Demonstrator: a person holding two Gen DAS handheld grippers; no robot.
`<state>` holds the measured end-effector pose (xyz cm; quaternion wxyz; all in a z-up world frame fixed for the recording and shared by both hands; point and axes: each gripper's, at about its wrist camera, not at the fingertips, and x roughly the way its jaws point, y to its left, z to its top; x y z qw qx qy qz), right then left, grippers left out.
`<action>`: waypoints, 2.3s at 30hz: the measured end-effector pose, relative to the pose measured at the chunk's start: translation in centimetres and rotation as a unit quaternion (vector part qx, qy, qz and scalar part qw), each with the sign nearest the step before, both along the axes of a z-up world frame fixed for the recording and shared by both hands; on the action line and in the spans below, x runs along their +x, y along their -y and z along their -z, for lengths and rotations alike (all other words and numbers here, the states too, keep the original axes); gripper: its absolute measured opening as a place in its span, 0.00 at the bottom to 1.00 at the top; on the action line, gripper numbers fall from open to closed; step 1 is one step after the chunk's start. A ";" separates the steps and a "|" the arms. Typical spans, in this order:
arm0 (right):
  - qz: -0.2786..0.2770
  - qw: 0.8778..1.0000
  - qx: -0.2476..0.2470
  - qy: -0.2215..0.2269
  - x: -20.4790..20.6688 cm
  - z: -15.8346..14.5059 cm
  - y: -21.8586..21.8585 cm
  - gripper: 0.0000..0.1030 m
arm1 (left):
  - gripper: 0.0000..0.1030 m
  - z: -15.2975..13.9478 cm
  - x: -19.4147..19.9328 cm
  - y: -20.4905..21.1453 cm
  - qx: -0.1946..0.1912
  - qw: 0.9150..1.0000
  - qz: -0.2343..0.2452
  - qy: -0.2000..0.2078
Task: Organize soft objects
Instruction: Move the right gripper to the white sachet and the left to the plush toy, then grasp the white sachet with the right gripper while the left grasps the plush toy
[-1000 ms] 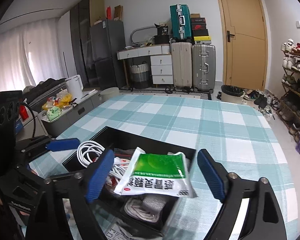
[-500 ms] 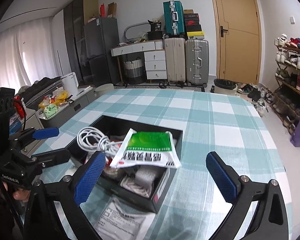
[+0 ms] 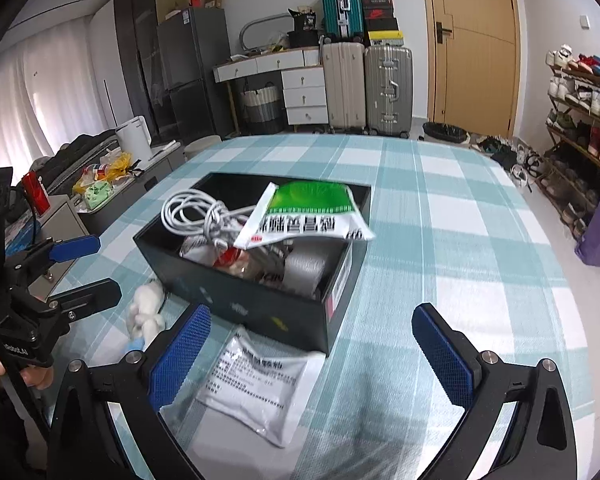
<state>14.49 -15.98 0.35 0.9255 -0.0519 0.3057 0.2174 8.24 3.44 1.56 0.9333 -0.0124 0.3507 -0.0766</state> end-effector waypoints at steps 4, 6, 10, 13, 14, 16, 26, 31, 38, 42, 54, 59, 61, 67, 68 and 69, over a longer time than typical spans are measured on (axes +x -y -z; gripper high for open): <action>0.005 1.000 0.000 -0.014 -0.2 0.7 -0.1 0.99 | 1.00 0.7 -0.1 0.1 -0.001 1.000 0.000 -0.014; 0.004 1.000 0.002 -0.022 -0.2 1.1 -0.1 0.99 | 1.00 1.1 0.0 0.1 0.001 1.000 -0.002 -0.020; 0.000 0.999 -0.001 -0.034 -0.3 1.9 -0.4 0.99 | 1.00 2.0 -0.1 0.2 0.001 0.999 -0.004 -0.036; -0.003 0.999 -0.005 -0.045 -0.3 2.5 -0.7 0.99 | 1.00 2.3 -0.3 -0.1 0.000 0.999 -0.021 -0.035; -0.004 0.999 -0.005 -0.048 -0.3 2.6 -0.8 0.99 | 1.00 2.5 -0.3 -0.2 -0.002 0.999 -0.022 -0.038; -0.008 0.998 -0.008 -0.054 -0.3 2.9 -1.1 0.99 | 1.00 2.8 -0.1 -0.4 -0.009 0.998 -0.026 -0.049; -0.008 0.995 -0.044 -0.086 0.5 4.5 -3.3 0.99 | 1.00 3.4 0.5 -1.2 -0.021 0.997 -0.045 -0.067; -0.007 0.995 -0.057 -0.087 0.7 4.8 -4.0 0.99 | 1.00 3.4 0.6 -1.5 -0.028 0.996 -0.048 -0.070; -0.001 0.993 -0.076 -0.094 0.5 5.4 -4.1 0.99 | 1.00 3.6 0.7 -0.7 -0.039 0.995 -0.031 -0.082; 0.002 0.992 -0.085 -0.095 0.4 5.6 -3.3 0.99 | 1.00 3.9 1.2 -0.1 -0.040 0.994 -0.032 -0.100; -0.007 0.990 -0.099 -0.099 0.1 5.7 -2.7 0.99 | 1.00 4.8 2.0 1.0 -0.033 0.990 -0.039 -0.130; -0.009 0.989 -0.103 -0.104 0.2 5.7 -2.6 0.99 | 1.00 4.8 1.8 0.5 -0.032 0.990 -0.045 -0.132; -0.010 0.990 -0.100 -0.098 0.0 5.7 -2.5 0.99 | 0.98 4.9 1.6 0.3 -0.027 0.990 -0.042 -0.131; -0.007 0.991 -0.096 -0.093 -0.3 5.8 -2.3 0.99 | 0.83 4.7 1.0 -0.1 -0.016 0.991 -0.041 -0.123; -0.007 0.991 -0.097 -0.092 -0.3 5.8 -2.3 0.99 | 0.80 4.7 0.9 -0.2 -0.015 0.992 -0.041 -0.122; -0.007 0.991 -0.097 -0.092 -0.3 5.8 -2.3 0.99 | 0.76 4.6 0.9 -0.2 -0.014 0.992 -0.041 -0.121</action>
